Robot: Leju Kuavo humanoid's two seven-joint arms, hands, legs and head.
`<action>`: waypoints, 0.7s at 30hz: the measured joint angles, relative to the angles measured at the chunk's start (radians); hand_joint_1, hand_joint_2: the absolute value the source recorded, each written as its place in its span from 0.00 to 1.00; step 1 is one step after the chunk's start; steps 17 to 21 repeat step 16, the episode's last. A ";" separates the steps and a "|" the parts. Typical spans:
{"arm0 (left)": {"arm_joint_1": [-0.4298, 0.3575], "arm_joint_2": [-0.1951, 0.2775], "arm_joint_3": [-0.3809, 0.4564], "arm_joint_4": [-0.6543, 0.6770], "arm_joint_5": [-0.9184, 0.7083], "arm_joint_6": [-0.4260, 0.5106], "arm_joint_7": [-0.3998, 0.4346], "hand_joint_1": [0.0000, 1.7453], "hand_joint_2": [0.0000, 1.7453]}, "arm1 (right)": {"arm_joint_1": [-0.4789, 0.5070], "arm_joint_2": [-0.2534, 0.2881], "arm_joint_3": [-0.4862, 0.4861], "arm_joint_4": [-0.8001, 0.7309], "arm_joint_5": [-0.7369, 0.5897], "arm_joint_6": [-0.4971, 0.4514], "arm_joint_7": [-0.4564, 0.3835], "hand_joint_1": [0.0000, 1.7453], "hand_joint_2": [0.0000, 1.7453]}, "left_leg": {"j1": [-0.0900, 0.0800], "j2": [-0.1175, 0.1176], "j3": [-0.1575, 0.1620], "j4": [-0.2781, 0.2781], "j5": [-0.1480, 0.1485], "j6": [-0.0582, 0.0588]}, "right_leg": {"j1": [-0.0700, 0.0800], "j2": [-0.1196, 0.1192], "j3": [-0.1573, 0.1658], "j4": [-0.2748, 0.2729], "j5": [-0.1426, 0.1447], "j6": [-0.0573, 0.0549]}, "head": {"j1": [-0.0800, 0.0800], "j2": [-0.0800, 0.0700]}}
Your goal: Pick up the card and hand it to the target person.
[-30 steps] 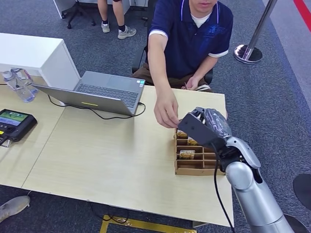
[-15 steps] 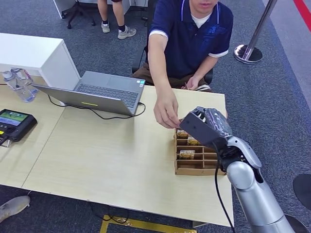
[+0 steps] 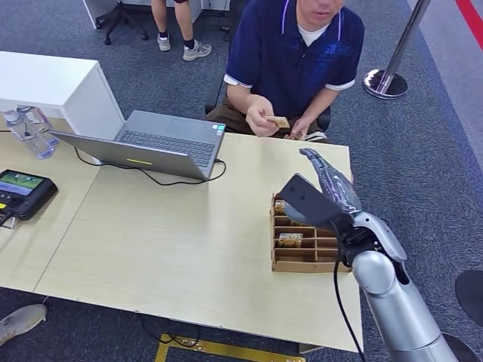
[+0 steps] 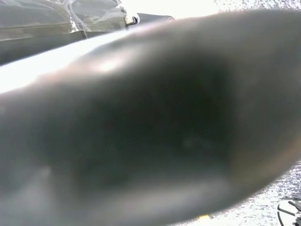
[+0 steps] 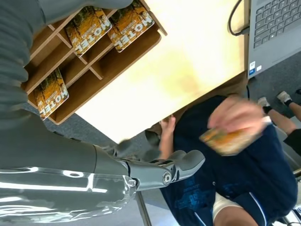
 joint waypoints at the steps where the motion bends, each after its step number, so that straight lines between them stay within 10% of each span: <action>1: 0.000 0.000 0.000 0.000 0.000 0.000 -0.001 0.00 0.00 | 0.000 0.000 0.000 0.000 0.000 0.000 0.000 0.71 1.00 | 0.000 0.000 0.000 0.000 0.000 0.000 | 0.000 0.000 0.000 0.000 0.000 0.000 | 0.000 0.000; 2: 0.000 0.000 0.000 0.000 0.000 0.000 -0.001 0.00 0.00 | 0.000 -0.001 0.000 0.000 0.000 0.000 0.000 0.94 1.00 | 0.000 0.000 0.000 0.000 0.000 0.000 | 0.000 0.000 0.000 0.000 0.000 0.000 | 0.000 0.000; 13: 0.001 0.002 0.000 0.000 0.014 0.005 0.000 0.00 0.00 | 0.003 -0.002 -0.041 0.000 0.086 -0.121 0.056 0.70 1.00 | 0.000 0.000 0.000 0.000 0.000 0.000 | 0.000 0.000 0.000 0.000 0.000 0.000 | 0.000 0.000; 21: 0.002 0.002 0.000 0.000 0.018 0.010 0.001 0.00 0.00 | 0.012 -0.001 -0.073 -0.003 0.180 -0.194 0.093 0.71 1.00 | 0.000 0.000 0.000 0.000 0.000 0.000 | 0.000 0.000 0.000 0.000 0.000 0.000 | 0.000 0.000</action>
